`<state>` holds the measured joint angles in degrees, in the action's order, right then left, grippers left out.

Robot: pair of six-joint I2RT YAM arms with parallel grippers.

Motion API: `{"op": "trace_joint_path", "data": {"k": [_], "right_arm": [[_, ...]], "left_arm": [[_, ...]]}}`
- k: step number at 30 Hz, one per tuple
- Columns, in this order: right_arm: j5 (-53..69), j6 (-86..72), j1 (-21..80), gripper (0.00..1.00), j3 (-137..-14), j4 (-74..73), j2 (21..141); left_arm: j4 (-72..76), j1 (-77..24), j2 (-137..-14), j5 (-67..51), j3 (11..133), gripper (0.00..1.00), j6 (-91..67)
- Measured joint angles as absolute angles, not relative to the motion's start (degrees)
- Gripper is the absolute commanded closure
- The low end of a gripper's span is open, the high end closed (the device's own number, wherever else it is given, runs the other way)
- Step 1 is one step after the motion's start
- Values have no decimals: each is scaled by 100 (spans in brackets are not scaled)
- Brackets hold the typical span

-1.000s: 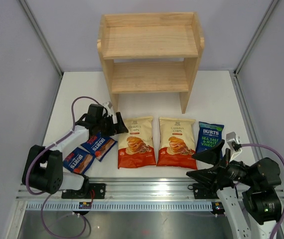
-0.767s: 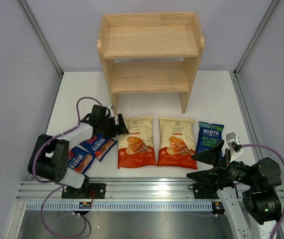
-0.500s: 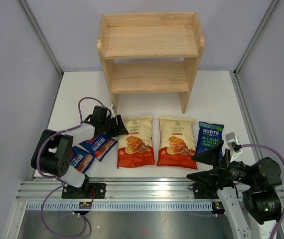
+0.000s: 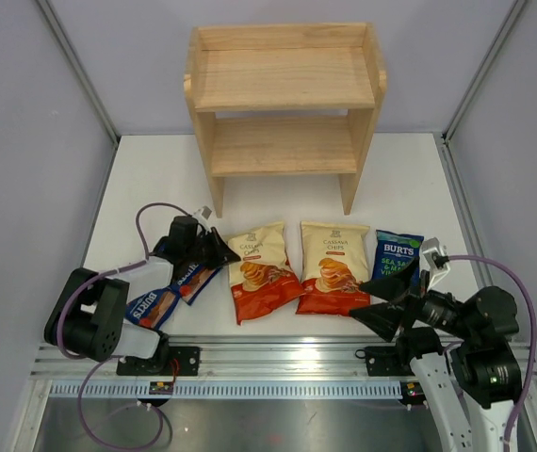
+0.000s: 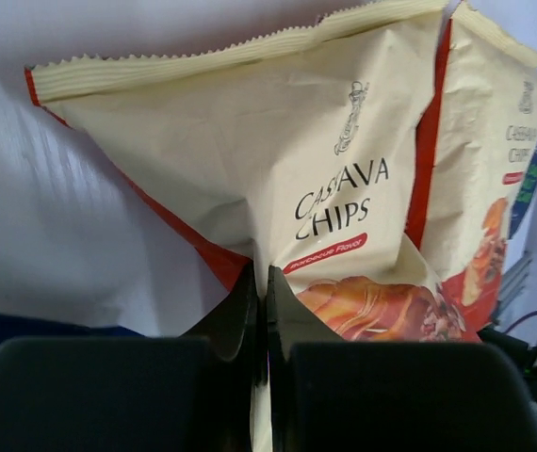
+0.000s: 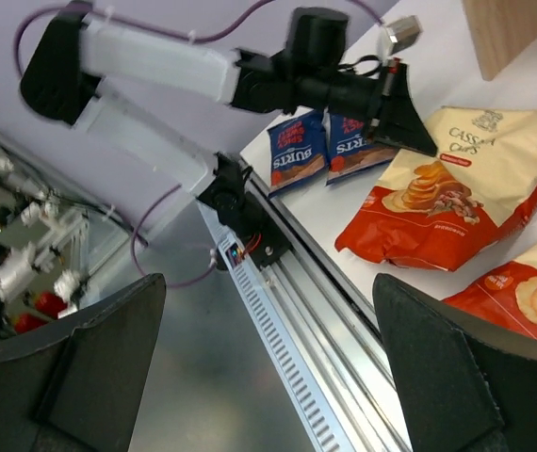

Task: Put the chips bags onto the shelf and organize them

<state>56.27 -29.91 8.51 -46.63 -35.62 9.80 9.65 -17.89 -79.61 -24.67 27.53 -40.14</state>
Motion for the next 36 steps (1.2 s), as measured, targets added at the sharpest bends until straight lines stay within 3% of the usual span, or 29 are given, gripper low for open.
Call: {"op": "trace_joint_path", "data": {"k": [10, 19, 25, 31, 36], "right_arm": [[4939, -4648, 854, 10, -2847, -2403, 1323], [4886, -6425, 858, 9, -1988, -1483, 1243], [4873, -7166, 871, 5, -1964, -915, 1015], [4895, -7070, 1149, 1, -2292, -604, 1837], [4580, -6707, 2126, 1, -2600, -395, 2657]], "left_arm": [[1031, -1968, -6449, -2357, 2353, 100, -5238], [856, -2119, -4386, -1719, 2309, 100, -5787], [760, -2405, -3730, -1326, 2318, 100, -6101], [705, -2757, -3765, -1046, 2499, 100, -6200], [937, -3127, -3776, -733, 2578, 100, -6208]]}}
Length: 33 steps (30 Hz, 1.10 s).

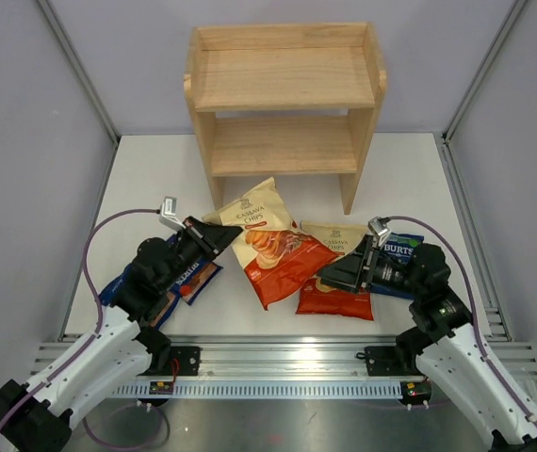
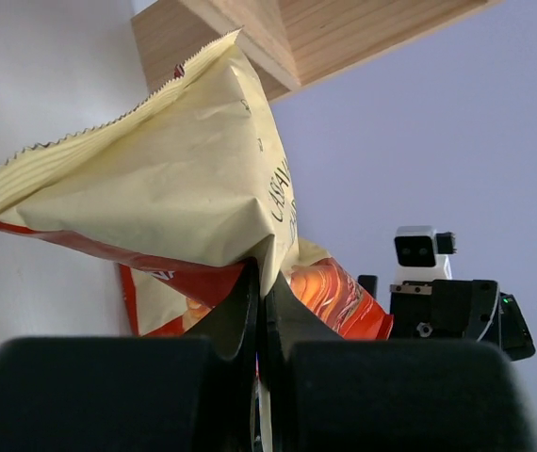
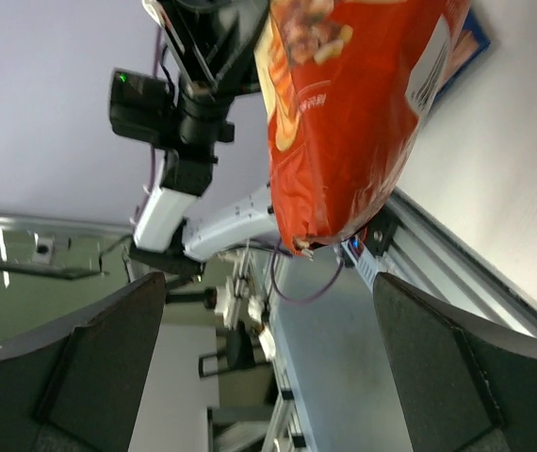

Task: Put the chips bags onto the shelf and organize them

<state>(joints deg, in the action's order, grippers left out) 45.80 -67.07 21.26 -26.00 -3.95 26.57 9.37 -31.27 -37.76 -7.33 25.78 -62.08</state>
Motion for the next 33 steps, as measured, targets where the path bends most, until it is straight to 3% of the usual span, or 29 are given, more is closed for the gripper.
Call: {"op": "trace_joint_path", "data": {"k": [10, 17, 33], "right_arm": [[2941, -6080, 4724, 0, -2711, 405, 3948], [1890, -5964, 4893, 1, -2700, 1002, 4071], [609, -5972, 4912, 24, -2322, 1741, 3636]], "left_arm": [[1732, -3695, -4036, -250, 2668, 100, -6195], [2069, -4018, -4093, -128, 2663, 100, -6198], [4154, -4296, -3977, -290, 1844, 100, -5824]]}}
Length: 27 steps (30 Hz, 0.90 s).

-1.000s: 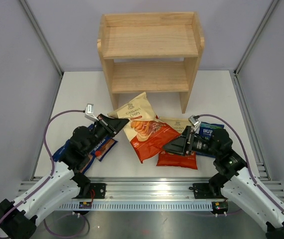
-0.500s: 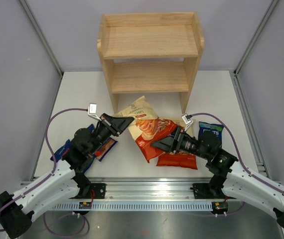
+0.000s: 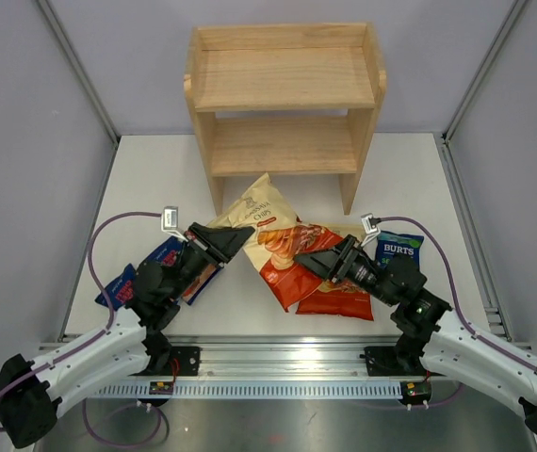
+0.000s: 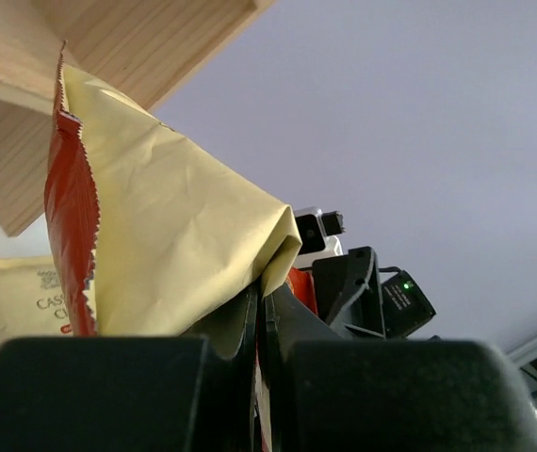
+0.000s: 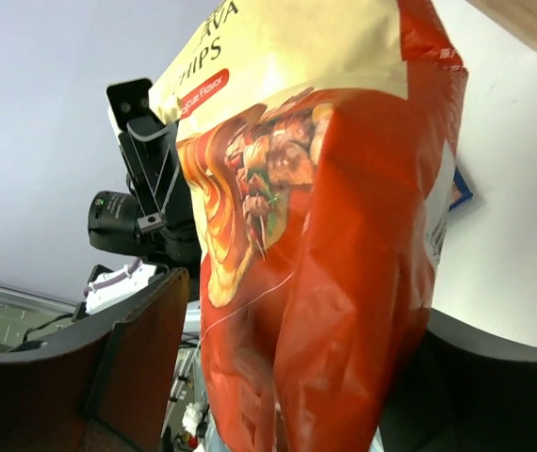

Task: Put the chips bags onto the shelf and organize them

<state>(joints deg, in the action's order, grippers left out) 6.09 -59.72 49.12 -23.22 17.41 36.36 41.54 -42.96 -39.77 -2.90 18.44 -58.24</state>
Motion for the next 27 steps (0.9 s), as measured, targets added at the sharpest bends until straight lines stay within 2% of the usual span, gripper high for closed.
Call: {"op": "trace_joint_path", "data": {"k": [2, 6, 13, 23, 26, 27], "right_arm": [[537, -5935, 4912, 31, -2279, 1887, 3634], [499, -5745, 4912, 52, -2226, 2193, 3618], [567, -5315, 4912, 71, -2213, 2630, 3470], [720, -4525, 4919, 92, -2196, 2709, 3391], [722, -4338, 4921, 94, -2189, 2720, 3391], [720, -4283, 4921, 96, -2189, 2720, 3393]], "left_arm": [[4469, -4357, -4038, -340, 1787, 100, -5710], [4950, -4458, -4071, -421, 1682, 100, -5452], [5155, -4545, -3874, -510, 1433, 100, -5177], [4950, -4580, -3481, -513, 1044, 81, -4862], [4888, -4582, -3413, -504, 980, 72, -4781], [4873, -4582, -3382, -491, 954, 66, -4755]]}}
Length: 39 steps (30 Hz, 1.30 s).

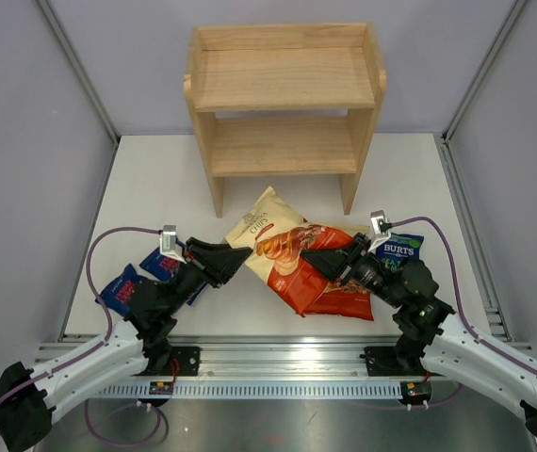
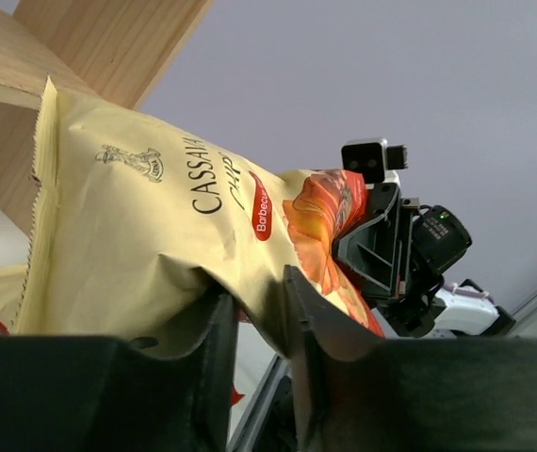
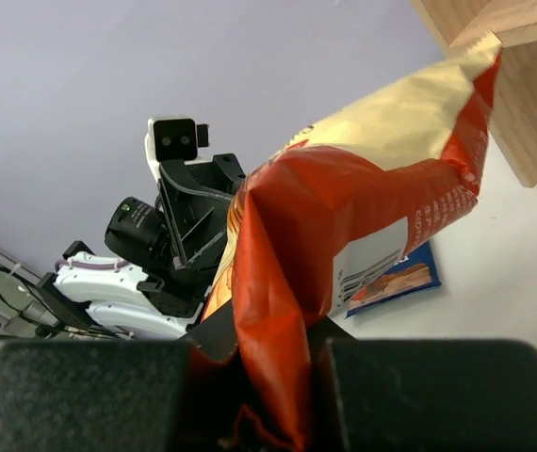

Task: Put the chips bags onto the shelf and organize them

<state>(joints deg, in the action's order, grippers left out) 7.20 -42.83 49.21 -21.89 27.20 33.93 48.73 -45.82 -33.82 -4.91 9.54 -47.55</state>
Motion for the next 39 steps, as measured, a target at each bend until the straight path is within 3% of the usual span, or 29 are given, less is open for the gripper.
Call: {"op": "trace_joint_path", "data": {"k": [1, 3, 4, 7, 14, 22, 31, 39], "right_arm": [[720, -4219, 4921, 96, -2189, 2722, 3393], [701, -4119, 4921, 98, -2191, 2733, 3404], [687, -4066, 4921, 98, -2191, 2729, 3413], [598, -3903, 4919, 99, -2196, 2685, 3422], [349, -3494, 4919, 100, -2574, 2285, 3570], [252, -3011, 4862, 100, -3553, 2060, 4283], [1000, -3055, 3450, 100, -4563, 2449, 5459], [1426, -3072, 3109, 100, -4895, 3089, 6309]], "left_arm": [[4851, -4582, -3358, -486, 932, 57, -4727], [4777, -4589, -3282, -454, 873, 50, -4668], [4727, -4593, -3251, -440, 851, 36, -4652], [4434, -4609, -3059, -349, 797, 17, -4617], [3249, -4609, -2196, 248, 786, 2, -4639], [1385, -4609, -1450, 858, 1044, 1, -4698], [-565, -4609, -1142, 1107, 2156, 1, -4466], [-1400, -4609, -904, 1076, 2582, 1, -4023]]}}
